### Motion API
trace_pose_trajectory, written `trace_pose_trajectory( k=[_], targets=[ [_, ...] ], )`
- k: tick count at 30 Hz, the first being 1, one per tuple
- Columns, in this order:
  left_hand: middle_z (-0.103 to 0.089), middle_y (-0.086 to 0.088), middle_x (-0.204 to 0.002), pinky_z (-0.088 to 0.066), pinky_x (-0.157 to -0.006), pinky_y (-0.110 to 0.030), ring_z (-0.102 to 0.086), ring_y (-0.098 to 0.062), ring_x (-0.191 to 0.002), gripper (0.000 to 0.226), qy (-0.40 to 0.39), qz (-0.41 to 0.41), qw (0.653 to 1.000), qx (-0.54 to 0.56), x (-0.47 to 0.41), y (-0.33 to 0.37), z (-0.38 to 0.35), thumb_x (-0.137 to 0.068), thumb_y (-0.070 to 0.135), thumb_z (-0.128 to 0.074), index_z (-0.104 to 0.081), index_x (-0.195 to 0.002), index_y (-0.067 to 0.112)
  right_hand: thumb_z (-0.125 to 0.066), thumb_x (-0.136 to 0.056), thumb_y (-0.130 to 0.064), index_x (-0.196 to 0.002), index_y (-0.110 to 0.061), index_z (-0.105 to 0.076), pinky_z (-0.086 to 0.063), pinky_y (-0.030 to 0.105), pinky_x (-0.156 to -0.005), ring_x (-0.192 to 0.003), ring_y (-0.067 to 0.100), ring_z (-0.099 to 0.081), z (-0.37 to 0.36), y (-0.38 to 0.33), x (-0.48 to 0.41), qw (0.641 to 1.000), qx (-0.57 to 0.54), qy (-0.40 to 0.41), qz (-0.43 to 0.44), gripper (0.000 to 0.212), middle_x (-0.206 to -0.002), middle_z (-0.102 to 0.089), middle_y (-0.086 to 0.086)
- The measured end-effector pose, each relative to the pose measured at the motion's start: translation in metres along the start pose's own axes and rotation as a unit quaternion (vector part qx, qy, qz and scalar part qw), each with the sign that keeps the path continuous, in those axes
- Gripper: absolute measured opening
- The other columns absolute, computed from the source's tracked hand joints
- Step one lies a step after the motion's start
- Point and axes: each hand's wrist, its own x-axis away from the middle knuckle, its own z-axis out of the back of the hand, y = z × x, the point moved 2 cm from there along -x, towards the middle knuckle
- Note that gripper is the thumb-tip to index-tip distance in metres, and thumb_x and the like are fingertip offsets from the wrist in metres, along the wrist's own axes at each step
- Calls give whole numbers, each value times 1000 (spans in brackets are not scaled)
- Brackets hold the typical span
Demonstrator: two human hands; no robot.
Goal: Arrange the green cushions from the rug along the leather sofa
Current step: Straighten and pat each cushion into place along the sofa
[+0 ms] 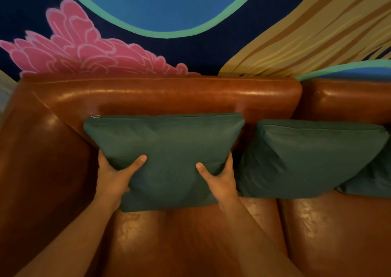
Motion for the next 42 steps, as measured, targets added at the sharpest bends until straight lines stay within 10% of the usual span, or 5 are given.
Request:
trace_pose_trajectory(
  k=[7, 23, 28, 34, 42],
  targets=[
    [-62, 24, -131, -59, -83, -66, -65, -18, -120, 105, -49, 96, 993, 48, 22, -40, 0, -63, 37, -94, -35, -148, 57, -95, -54, -67, -156, -53, -33, -54, 45, -109, -130, 4, -60, 0, 47, 22, 990, -113, -42, -75, 120, -146, -60, -18],
    [-48, 8, -159, -60, -74, -67, -55, -35, -137, 116, -11, 262, 943, 205, 11, -101, 9, -47, 87, -86, -48, -150, 48, -101, -58, -50, -154, -46, -40, -45, 53, -117, -135, 14, -60, -15, 87, 39, 973, -186, -71, -121, 114, -148, -61, -12],
    [-51, 9, -152, -62, -76, -61, -48, -32, -141, 97, 4, 247, 949, 196, -2, -94, -6, -60, 79, -79, -52, -147, 44, -86, -84, -22, -155, -34, -41, -46, 50, -117, -133, 10, -61, -28, 85, 35, 975, -188, -72, -91, 85, -146, -63, -11],
    [-43, 11, -162, -53, -100, -61, -52, -21, -139, 107, 80, 124, 981, 130, 6, -86, 14, -58, 85, -81, -36, -151, 63, -91, -58, -73, -154, -64, -27, -39, 46, -121, -152, 10, -37, -8, 58, 43, 993, -99, 60, 14, 115, -166, -35, -13],
    [-52, 16, -153, -49, -109, -59, -55, -13, -138, 102, 25, -14, 999, 25, -13, -70, -1, -58, 75, -92, -36, -144, 72, -86, -61, -76, -153, -53, -40, -40, 44, -121, -145, 2, -42, -22, 8, 25, 992, -53, 84, 78, 105, -156, -43, -15]
  ],
)
